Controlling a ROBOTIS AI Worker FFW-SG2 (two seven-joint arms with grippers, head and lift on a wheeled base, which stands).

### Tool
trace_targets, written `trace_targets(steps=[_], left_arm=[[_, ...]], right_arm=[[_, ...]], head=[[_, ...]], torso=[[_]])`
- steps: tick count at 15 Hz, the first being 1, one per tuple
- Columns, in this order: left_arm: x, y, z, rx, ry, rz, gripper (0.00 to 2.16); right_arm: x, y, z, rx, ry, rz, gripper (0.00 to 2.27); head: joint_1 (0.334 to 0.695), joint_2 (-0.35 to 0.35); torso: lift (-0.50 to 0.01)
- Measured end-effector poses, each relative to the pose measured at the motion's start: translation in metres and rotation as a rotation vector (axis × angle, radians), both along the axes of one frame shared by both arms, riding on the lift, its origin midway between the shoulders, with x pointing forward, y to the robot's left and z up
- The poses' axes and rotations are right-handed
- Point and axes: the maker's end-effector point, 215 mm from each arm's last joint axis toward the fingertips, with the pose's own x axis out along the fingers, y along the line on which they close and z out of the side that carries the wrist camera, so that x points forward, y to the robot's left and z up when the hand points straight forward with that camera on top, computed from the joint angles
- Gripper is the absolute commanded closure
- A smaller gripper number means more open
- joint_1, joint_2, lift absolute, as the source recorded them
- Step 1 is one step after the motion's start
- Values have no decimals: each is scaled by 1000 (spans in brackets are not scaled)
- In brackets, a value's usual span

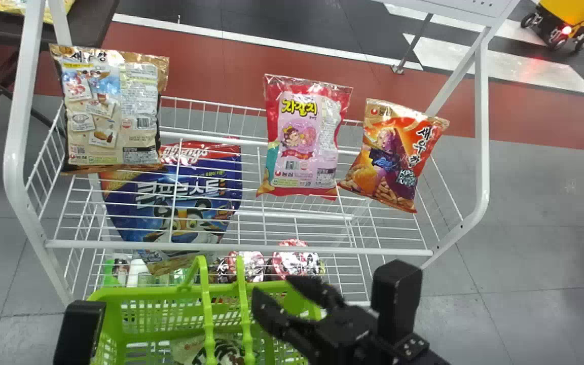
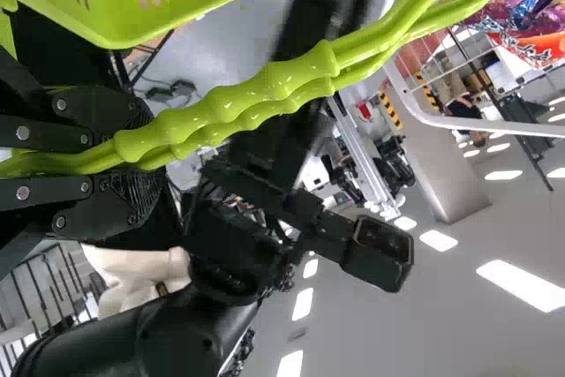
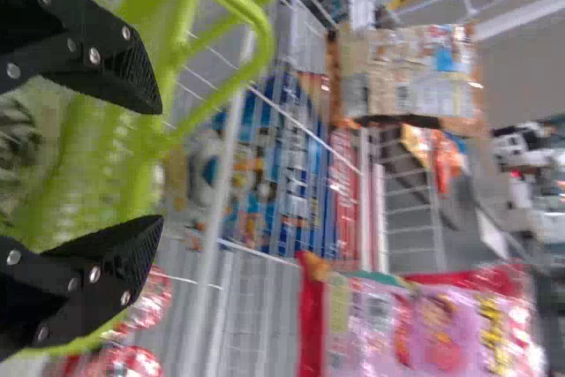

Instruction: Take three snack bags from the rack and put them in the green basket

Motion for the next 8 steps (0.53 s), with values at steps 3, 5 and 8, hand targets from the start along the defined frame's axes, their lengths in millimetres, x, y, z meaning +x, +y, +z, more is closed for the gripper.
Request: trace_targets(steps=[3,5,8], left_arm=[[-2,0,-1,3,2,-3,1578],[-3,1,-2,7,2,-3,1578],[-4,0,-3,14,0,-8,1578]], right_arm=[[52,-36,48,-10,-249,-121,80],[86,-57,62,-26,-323,-191,80],[140,-73,55,-55,-308,-242,80]], head=[[695,-350],[695,-350],[695,-350]], torso=[[-11],[-11],[-11]])
